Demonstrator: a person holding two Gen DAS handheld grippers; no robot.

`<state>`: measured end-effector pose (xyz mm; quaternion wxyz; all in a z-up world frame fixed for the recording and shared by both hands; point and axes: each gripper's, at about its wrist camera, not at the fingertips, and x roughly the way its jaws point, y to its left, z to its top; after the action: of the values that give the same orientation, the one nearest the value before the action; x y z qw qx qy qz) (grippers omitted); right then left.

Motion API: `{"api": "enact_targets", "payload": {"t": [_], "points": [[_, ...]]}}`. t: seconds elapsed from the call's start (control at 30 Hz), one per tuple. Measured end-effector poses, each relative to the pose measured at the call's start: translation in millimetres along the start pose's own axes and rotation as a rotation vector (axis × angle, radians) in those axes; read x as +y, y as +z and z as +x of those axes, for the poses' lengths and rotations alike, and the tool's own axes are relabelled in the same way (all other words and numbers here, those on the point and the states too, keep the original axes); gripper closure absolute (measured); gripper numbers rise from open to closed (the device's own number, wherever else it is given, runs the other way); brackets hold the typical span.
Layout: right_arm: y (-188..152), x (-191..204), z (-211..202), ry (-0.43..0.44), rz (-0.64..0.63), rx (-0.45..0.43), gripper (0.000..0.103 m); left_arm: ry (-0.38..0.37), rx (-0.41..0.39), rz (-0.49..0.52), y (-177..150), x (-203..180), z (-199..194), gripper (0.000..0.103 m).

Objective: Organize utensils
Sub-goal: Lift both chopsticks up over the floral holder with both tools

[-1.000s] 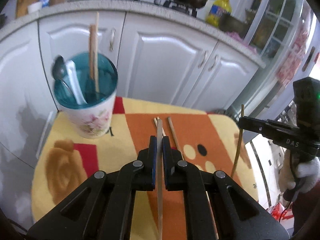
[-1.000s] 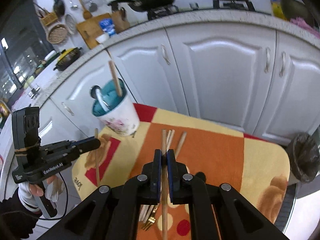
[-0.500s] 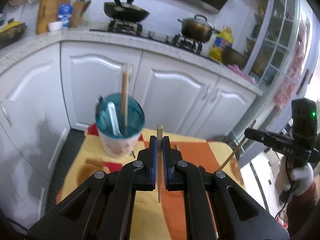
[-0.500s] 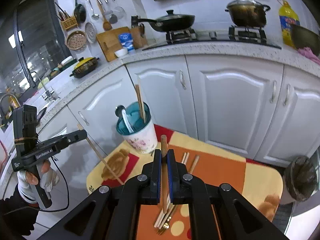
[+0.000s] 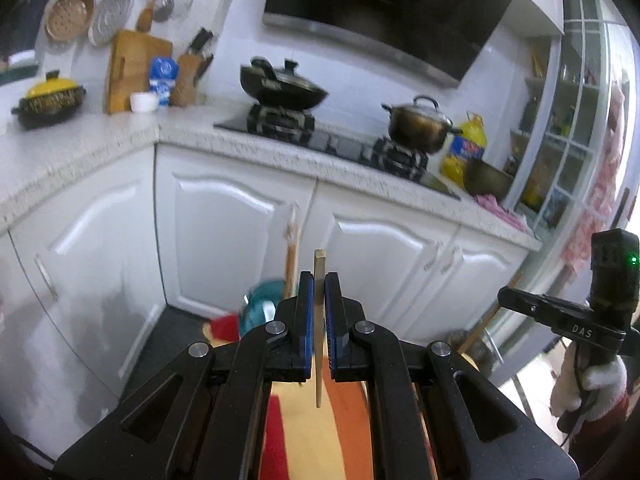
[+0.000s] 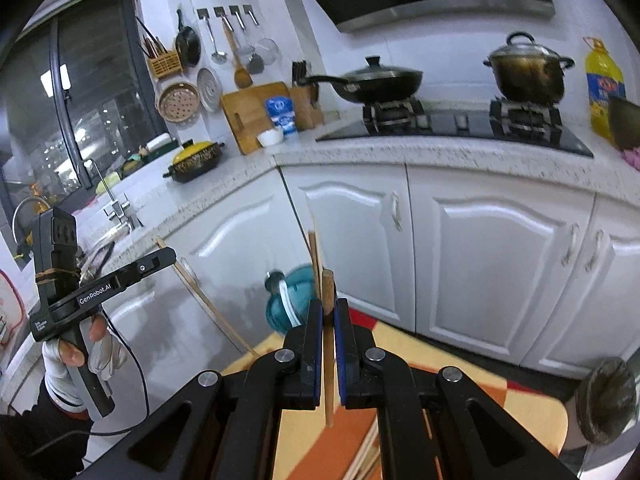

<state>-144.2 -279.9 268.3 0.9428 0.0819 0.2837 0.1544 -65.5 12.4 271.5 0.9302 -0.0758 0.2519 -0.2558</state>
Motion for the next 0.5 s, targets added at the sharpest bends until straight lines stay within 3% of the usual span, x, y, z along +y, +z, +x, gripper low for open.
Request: {"api": "enact_targets", "payload": {"t": [0.27, 0.5], "points": [[58, 20, 22, 0.002, -0.051, -0.041, 0.098, 0.07, -0.083, 0.005, 30, 7, 15, 0.099], [91, 28, 64, 0.0, -0.065, -0.054, 0.098, 0.1, -0.059, 0.01, 32, 11, 53, 0.099]]}}
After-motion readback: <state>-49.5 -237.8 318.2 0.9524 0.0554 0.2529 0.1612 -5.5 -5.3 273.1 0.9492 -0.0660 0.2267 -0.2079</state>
